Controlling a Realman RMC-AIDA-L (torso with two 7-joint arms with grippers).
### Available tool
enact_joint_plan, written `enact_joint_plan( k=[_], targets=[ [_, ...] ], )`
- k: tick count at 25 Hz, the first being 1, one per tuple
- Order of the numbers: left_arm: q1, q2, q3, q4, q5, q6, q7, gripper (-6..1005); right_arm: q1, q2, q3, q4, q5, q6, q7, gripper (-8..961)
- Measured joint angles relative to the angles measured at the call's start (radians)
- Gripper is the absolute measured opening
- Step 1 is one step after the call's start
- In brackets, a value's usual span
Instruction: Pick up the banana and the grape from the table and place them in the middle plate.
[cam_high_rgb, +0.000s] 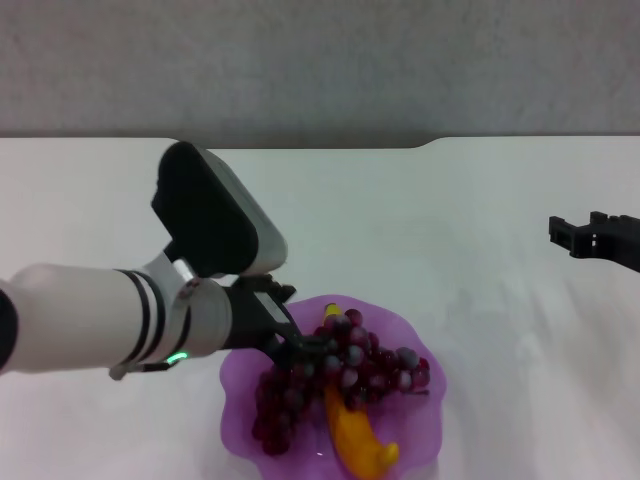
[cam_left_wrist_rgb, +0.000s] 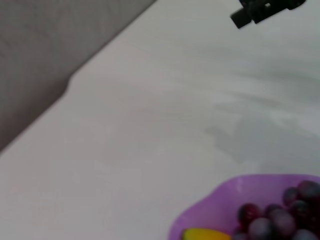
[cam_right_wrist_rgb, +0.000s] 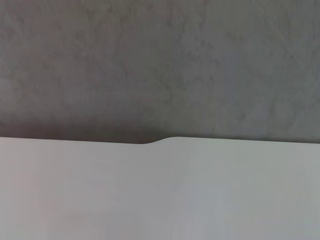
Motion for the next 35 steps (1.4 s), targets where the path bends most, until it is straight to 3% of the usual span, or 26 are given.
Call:
enact_joint_plan(
  k=[2,4,9,15,20,27,31,35],
  targets=[
    [0.023,-0.002,-0.007,-0.05,0.046,-0.013,-0.016,488,0.0,0.0,0.0,0.0,0.0,0.0,-0.001,553],
    [0.043,-0.003,-0.009,-0.101,0.093,-0.025,-0.037,700,0.0,0.0,0.0,-0.002,0.0,0.0,-0.001,553],
    [0.097,-0.004,-0.018,-0.216,0.196,0.009,-0.06,878,0.0,0.0,-0.003,-0.006,0.0,0.007,-0.001,553],
    [0.172,-0.004,-0.077,-0.213,0.207,0.306,-0.095,878,0.001,0.0,-0.003,-0.019,0.0,0.009,-0.001,552],
    [0.217,-0.004,-0.099,-0.132,0.223,0.576,-0.081,878,0.002,0.0,-0.003,-0.02,0.0,0.009,-0.001,552],
    [0.23,-0.004,-0.086,0.103,0.219,1.057,-0.082,878,0.002,0.001,-0.003,-0.031,0.0,-0.016,0.0,552],
    [0.226,-0.002,-0.072,0.263,0.186,1.318,-0.207,878,0.001,0.003,-0.012,-0.036,0.026,-0.07,-0.001,552],
    [0.226,0.018,-0.073,0.302,0.196,1.362,-0.37,878,-0.018,0.003,-0.041,-0.041,0.032,-0.18,-0.004,552]
  ],
)
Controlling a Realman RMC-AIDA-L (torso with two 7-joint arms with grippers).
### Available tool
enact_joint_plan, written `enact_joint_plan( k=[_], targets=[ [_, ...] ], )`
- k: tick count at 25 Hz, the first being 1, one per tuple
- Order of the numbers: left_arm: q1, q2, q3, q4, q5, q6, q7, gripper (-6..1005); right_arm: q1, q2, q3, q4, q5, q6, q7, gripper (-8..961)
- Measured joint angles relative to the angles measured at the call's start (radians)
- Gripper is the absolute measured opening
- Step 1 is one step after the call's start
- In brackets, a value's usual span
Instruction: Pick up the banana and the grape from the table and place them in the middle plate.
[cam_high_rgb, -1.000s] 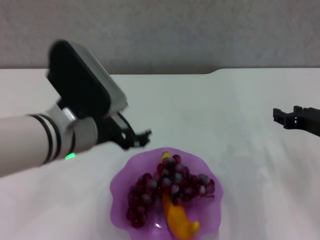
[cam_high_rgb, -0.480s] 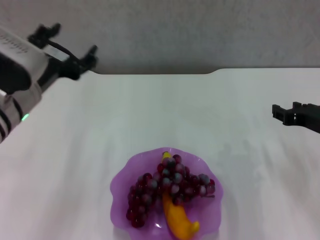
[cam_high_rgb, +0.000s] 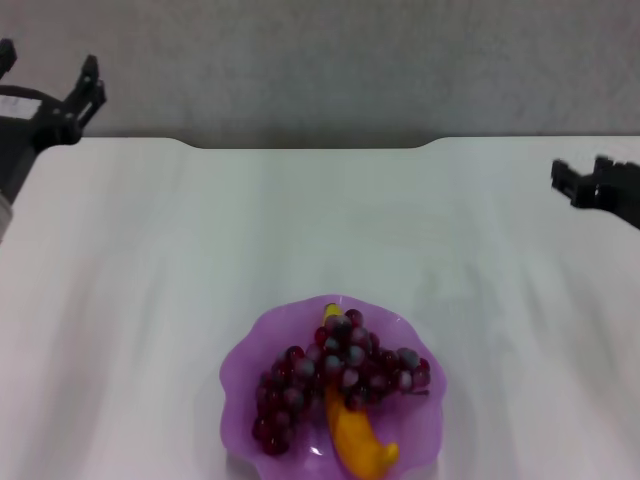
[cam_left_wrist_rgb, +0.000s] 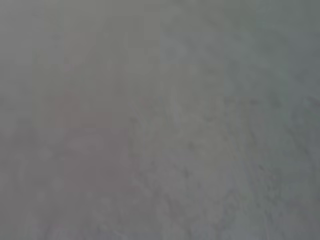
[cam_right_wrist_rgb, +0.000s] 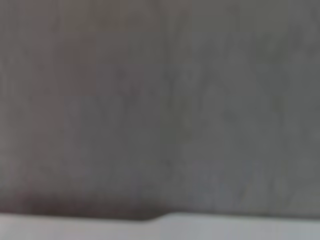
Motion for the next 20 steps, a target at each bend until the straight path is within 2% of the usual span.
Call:
enact_joint_plan(
  k=[4,6,9,12,14,16,20],
  targets=[
    [-0.005,0.059,0.012,0.032,0.023,0.014,-0.181,878,-0.007,-0.002,-0.041,0.032,-0.004,-0.137,-0.005,553],
    [-0.012,0.088,0.022,0.074,0.078,0.056,-0.305,878,-0.015,-0.002,-0.057,0.041,-0.005,-0.184,-0.015,553],
    [-0.025,0.106,0.019,0.167,0.168,0.156,-0.437,878,-0.029,-0.001,-0.075,0.042,-0.005,-0.231,-0.033,553],
    [-0.043,0.125,0.03,0.26,0.183,0.205,-0.474,878,-0.038,-0.003,-0.08,0.037,-0.006,-0.248,-0.037,553],
    [-0.06,0.157,0.065,0.322,0.183,0.219,-0.537,878,-0.051,-0.005,-0.093,0.032,-0.006,-0.277,-0.037,553],
    [-0.071,0.175,0.087,0.369,0.183,0.242,-0.586,878,-0.066,-0.006,-0.115,0.026,-0.011,-0.317,-0.039,552],
    [-0.083,0.171,0.085,0.473,0.183,0.308,-0.602,878,-0.096,-0.006,-0.138,-0.002,-0.041,-0.357,-0.039,553]
  ],
)
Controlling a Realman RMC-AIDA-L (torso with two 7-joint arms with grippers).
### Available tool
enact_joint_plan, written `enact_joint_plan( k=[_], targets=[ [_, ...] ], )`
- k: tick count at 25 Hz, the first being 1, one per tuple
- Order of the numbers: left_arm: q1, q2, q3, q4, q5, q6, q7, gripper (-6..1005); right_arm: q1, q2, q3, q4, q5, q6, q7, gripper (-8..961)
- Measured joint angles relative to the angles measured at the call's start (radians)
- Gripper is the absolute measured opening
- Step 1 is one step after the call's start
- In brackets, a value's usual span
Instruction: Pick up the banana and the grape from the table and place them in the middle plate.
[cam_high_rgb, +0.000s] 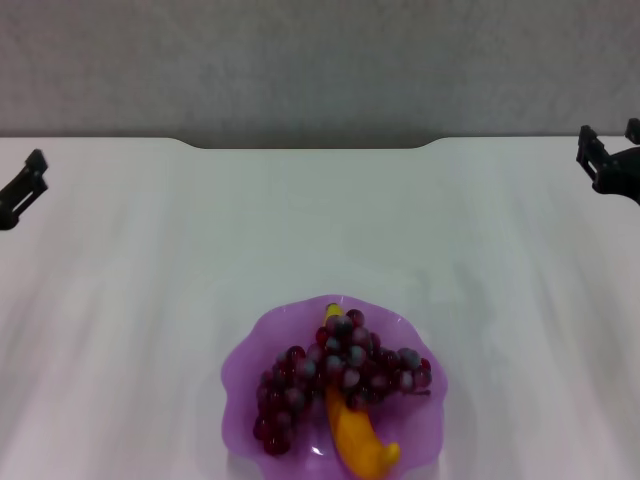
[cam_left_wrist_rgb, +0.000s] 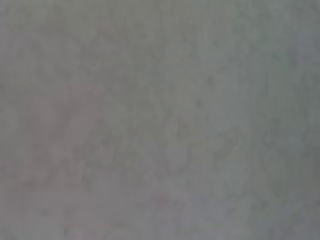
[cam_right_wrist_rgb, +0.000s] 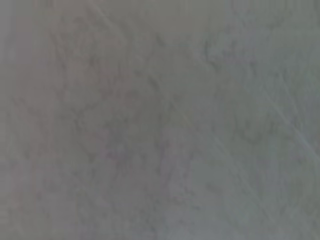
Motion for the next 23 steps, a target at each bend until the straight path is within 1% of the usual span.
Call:
enact_joint_plan(
  k=[2,6,9,11,12,15,19,21,23],
  targets=[
    [-0.004,0.0,-0.002,0.024,0.0,0.009,-0.001,878,-0.021,-0.002,-0.021,-0.036,-0.005,-0.001,0.001,553],
    [-0.005,0.002,0.0,0.035,0.0,0.014,0.001,878,-0.059,-0.006,-0.07,-0.105,-0.041,-0.002,0.0,553],
    [-0.005,0.004,0.007,0.033,0.001,0.015,0.003,878,-0.067,-0.007,-0.105,-0.14,-0.053,0.002,0.002,552],
    [-0.01,0.004,0.007,0.032,0.001,0.016,0.003,878,-0.064,-0.011,-0.142,-0.155,-0.053,0.002,0.002,552],
    [-0.01,0.004,0.007,0.032,0.001,0.016,0.003,878,-0.064,-0.011,-0.142,-0.155,-0.053,0.002,0.002,552],
    [-0.016,0.001,0.009,0.029,0.001,0.017,0.003,878,-0.039,-0.014,-0.156,-0.134,-0.053,-0.001,0.005,552],
    [-0.02,0.001,0.019,0.02,0.001,0.023,0.003,878,0.024,-0.019,-0.148,-0.038,-0.051,-0.012,0.008,552],
    [-0.022,0.003,0.019,0.019,0.001,0.027,0.003,878,0.047,-0.028,-0.142,-0.002,-0.048,-0.018,0.016,552],
    [-0.024,0.004,0.019,0.019,0.001,0.029,0.001,878,0.058,-0.044,-0.14,0.014,-0.048,-0.022,0.034,552]
  ],
)
